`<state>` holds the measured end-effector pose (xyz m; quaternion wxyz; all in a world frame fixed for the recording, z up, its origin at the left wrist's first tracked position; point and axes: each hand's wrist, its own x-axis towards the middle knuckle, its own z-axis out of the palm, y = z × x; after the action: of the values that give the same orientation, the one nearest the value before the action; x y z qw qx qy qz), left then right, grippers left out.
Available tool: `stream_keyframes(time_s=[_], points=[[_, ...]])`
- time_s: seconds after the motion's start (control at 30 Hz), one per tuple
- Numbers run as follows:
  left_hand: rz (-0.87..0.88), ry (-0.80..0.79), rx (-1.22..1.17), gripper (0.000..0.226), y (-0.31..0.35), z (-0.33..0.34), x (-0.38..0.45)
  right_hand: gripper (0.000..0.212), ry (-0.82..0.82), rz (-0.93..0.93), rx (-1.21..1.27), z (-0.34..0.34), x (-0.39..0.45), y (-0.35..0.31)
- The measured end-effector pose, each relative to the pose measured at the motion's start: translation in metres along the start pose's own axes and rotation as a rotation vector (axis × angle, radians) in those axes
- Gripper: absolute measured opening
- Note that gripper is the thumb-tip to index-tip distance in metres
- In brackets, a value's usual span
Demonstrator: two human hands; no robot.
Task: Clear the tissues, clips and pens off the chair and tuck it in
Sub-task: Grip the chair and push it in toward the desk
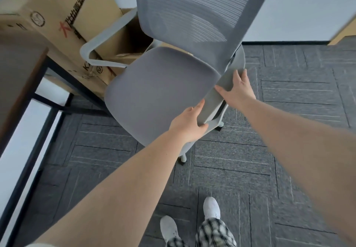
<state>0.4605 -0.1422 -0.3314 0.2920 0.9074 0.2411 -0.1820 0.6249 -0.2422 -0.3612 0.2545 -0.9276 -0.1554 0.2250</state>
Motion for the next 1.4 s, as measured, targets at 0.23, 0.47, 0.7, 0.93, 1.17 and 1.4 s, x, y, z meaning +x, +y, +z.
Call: stream_keyframes(time_s=[0.23, 0.47, 0.7, 0.93, 1.17, 1.4], points=[[-0.013, 0.035, 0.035, 0.071, -0.033, 0.001, -0.037, 0.087, 0.014, -0.029, -0.027, 0.020, -0.042, 0.002], [0.020, -0.006, 0.089, 0.070, -0.092, -0.008, -0.076, 0.082, -0.030, -0.052, -0.080, 0.056, -0.106, -0.005], [0.118, -0.069, 0.112, 0.070, -0.160, 0.001, -0.151, 0.084, -0.011, -0.006, -0.095, 0.103, -0.215, -0.014], [0.173, -0.123, 0.119, 0.070, -0.223, 0.028, -0.241, 0.099, -0.030, 0.082, -0.022, 0.141, -0.325, -0.005], [0.152, -0.119, 0.188, 0.068, -0.250, 0.056, -0.324, 0.110, 0.025, 0.163, 0.081, 0.149, -0.404, 0.005], [0.242, 0.152, 0.314, 0.064, -0.259, 0.100, -0.381, 0.117, 0.113, 0.200, 0.346, 0.176, -0.449, 0.004]])
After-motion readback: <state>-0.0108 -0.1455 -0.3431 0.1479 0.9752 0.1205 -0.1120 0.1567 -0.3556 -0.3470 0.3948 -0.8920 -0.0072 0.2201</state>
